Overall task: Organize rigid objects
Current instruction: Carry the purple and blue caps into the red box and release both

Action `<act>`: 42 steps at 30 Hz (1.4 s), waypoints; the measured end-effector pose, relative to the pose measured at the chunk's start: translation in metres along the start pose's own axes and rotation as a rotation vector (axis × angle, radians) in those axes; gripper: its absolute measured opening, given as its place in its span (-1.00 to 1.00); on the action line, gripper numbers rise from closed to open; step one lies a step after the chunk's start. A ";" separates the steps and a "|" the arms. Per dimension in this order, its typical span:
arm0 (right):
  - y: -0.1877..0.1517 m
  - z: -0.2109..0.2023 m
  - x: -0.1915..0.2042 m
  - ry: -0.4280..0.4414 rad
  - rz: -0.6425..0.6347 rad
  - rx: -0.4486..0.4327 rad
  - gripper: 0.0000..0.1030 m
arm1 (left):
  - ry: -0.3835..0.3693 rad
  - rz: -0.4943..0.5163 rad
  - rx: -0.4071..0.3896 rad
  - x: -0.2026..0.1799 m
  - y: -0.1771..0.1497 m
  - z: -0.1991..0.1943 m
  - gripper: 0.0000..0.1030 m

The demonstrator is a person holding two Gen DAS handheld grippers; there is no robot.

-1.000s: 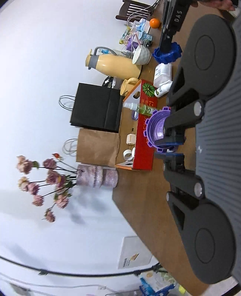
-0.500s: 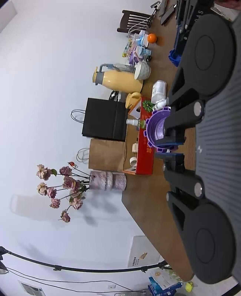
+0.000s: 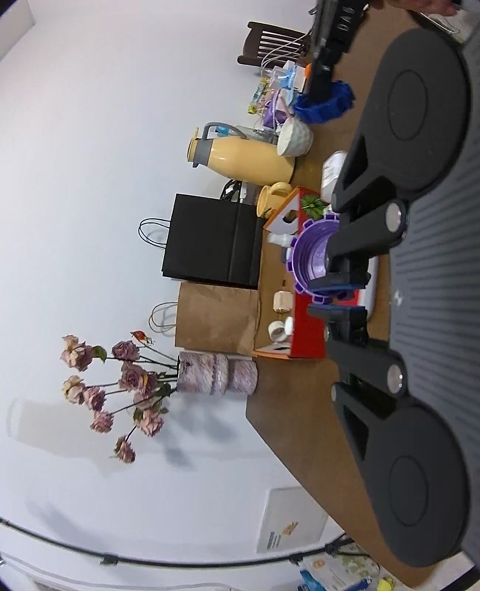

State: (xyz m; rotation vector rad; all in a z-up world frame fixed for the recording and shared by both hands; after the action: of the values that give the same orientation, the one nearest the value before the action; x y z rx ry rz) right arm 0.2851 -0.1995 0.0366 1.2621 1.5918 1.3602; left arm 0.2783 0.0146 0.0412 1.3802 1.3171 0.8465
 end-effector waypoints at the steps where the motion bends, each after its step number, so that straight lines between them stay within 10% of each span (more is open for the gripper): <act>1: 0.010 0.011 -0.004 0.008 -0.001 -0.003 -0.87 | -0.008 -0.003 0.006 0.002 0.005 0.011 -0.86; 13: 0.099 0.165 -0.041 0.024 -0.093 -0.015 -0.87 | -0.091 -0.061 0.133 0.031 0.051 0.190 -0.86; 24: 0.060 0.375 -0.076 0.119 -0.008 0.354 -0.87 | -0.006 -0.029 0.328 0.066 0.033 0.346 -0.86; 33: 0.008 0.487 -0.075 0.166 0.038 0.596 -0.79 | 0.062 0.004 0.382 0.087 0.020 0.389 -0.75; 35: -0.002 0.500 -0.072 0.188 0.075 0.644 -0.53 | 0.069 0.009 0.373 0.088 0.024 0.391 -0.34; 36: -0.005 0.503 -0.071 0.197 0.086 0.650 -0.38 | 0.064 0.007 0.360 0.088 0.027 0.390 -0.06; 42: 0.025 0.464 -0.078 0.166 0.095 0.536 -0.08 | 0.039 0.035 0.302 0.069 0.044 0.354 0.12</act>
State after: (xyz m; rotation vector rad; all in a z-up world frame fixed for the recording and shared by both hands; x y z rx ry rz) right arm 0.7429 -0.1307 -0.0480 1.5783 2.1300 1.1539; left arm 0.6373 0.0182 -0.0145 1.6314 1.5001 0.7202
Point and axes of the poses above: each gripper's, at about its wrist camera, not at the fingertips, and z roughly the way its jaws point, x to its left, y to its top, the point moved 10 cm from there along z, roughly the way its jaws point, and after that the axes turned 3 degrees about -y, right-handed, at the moved point
